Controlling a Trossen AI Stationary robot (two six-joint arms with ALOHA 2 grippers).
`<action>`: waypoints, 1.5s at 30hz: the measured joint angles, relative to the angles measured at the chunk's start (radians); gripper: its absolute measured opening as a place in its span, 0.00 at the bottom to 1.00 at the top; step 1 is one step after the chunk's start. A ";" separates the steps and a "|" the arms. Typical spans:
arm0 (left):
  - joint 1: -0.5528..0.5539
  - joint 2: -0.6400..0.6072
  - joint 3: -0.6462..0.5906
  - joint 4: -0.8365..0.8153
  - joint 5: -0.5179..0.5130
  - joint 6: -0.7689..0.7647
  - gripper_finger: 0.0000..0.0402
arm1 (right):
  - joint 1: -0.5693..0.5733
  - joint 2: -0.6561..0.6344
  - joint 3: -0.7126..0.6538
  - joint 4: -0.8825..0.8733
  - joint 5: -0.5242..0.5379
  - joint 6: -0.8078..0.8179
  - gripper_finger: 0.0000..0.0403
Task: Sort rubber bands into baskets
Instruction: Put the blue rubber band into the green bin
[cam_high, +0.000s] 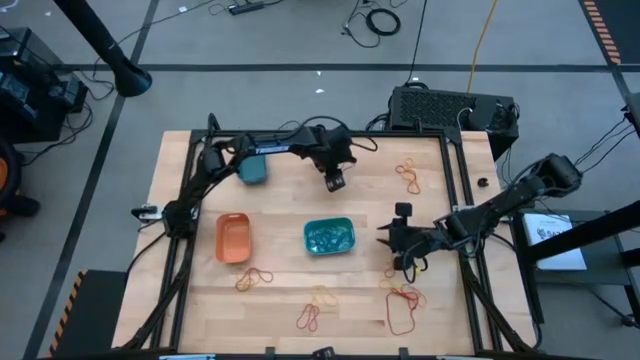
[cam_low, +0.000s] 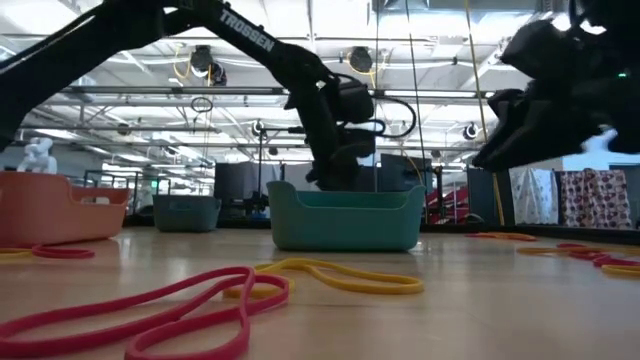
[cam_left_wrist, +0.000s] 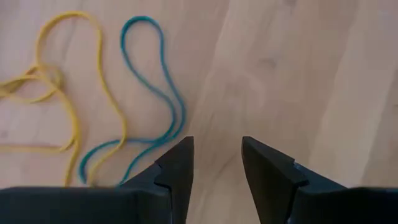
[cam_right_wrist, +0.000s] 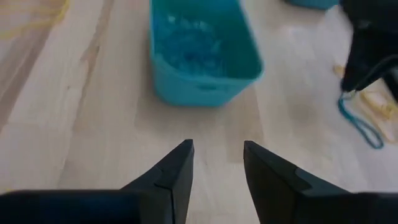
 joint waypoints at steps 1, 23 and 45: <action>-0.004 -0.002 0.004 -0.013 -0.021 0.012 0.35 | -0.012 0.000 0.000 0.013 0.023 0.000 0.33; 0.141 -0.085 -0.084 -0.428 -0.166 0.096 0.35 | -0.949 0.390 0.131 0.485 -0.718 -0.613 0.33; 0.164 -0.320 -0.453 -0.154 -0.130 0.121 0.35 | -1.096 0.867 0.784 -0.259 -0.727 -0.555 0.33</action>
